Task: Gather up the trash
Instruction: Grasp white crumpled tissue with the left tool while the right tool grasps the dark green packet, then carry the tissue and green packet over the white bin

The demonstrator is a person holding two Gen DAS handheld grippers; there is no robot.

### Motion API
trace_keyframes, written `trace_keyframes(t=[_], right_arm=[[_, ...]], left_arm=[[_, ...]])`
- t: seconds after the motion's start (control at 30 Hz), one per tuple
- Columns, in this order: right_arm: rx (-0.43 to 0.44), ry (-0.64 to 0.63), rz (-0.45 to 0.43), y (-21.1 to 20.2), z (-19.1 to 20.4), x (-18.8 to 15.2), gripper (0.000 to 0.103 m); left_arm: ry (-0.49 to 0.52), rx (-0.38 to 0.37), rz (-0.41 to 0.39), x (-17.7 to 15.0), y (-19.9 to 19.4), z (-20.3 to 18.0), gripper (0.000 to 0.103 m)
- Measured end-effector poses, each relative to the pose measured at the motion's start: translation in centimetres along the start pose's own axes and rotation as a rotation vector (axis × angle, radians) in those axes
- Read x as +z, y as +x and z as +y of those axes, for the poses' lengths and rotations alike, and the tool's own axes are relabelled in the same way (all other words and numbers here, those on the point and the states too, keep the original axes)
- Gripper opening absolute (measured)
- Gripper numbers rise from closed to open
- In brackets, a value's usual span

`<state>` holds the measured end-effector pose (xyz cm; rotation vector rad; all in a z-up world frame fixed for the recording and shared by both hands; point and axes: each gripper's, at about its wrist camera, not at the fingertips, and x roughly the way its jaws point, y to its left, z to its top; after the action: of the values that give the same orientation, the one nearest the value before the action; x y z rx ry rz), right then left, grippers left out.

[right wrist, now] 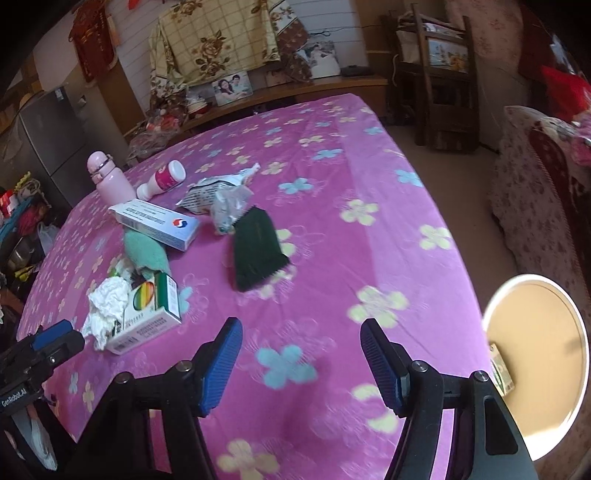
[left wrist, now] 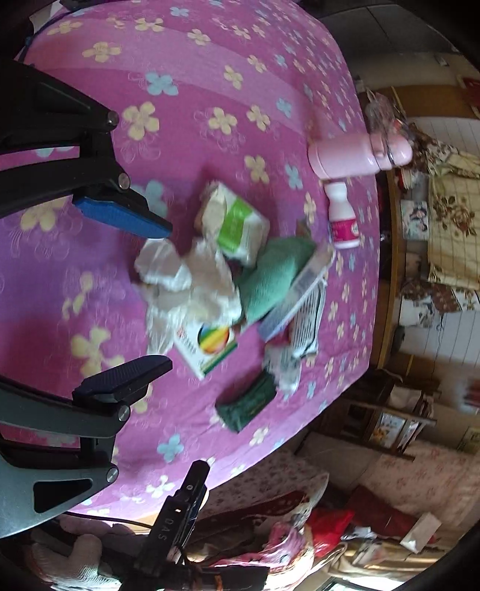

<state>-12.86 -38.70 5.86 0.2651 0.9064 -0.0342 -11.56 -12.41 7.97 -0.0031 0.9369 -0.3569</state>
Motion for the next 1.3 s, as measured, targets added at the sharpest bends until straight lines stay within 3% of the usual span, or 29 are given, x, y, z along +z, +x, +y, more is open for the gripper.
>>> trace_keyframes(t=[0.37, 0.6, 0.63, 0.67, 0.7, 0.73, 0.77, 0.83, 1.13, 1.3], right_arm=[[-0.032, -0.109, 0.023, 5.8, 3.4, 4.9, 0.070], [-0.048, -0.148, 0.072, 9.2, 4.0, 6.2, 0.070], [-0.056, -0.153, 0.080, 9.7, 4.1, 6.2, 0.070], [-0.058, -0.155, 0.083, 9.9, 4.2, 6.2, 0.070], [-0.061, -0.166, 0.070, 9.8, 4.3, 6.1, 0.068], [-0.061, -0.175, 0.069, 9.7, 4.3, 5.9, 0.056], [-0.074, -0.188, 0.064, 9.6, 4.4, 5.8, 0.042], [-0.055, -0.180, 0.065, 8.9, 4.1, 5.5, 0.041], [0.066, -0.074, 0.031, 3.1, 1.4, 2.9, 0.040], [0.090, -0.068, 0.000, -0.4, 1.2, 0.9, 0.040]], left_arm=[[0.008, 0.003, 0.028, 2.0, 3.7, 0.4, 0.067], [0.005, -0.018, 0.020, 2.8, 5.0, 0.4, 0.067], [0.001, -0.024, 0.020, 2.9, 5.1, 0.5, 0.065], [0.000, -0.030, 0.022, 2.9, 5.2, 0.5, 0.056], [0.000, -0.036, 0.031, 2.9, 5.3, 0.5, 0.049], [0.000, -0.041, 0.041, 2.9, 5.4, 0.5, 0.038], [0.000, -0.044, 0.046, 2.9, 5.5, 0.6, 0.033], [0.007, -0.043, 0.038, 2.8, 5.3, 0.6, 0.022], [0.022, -0.093, -0.032, 2.1, 1.1, -0.3, 0.019], [0.056, -0.132, -0.053, 1.8, -0.7, -2.3, 0.019]])
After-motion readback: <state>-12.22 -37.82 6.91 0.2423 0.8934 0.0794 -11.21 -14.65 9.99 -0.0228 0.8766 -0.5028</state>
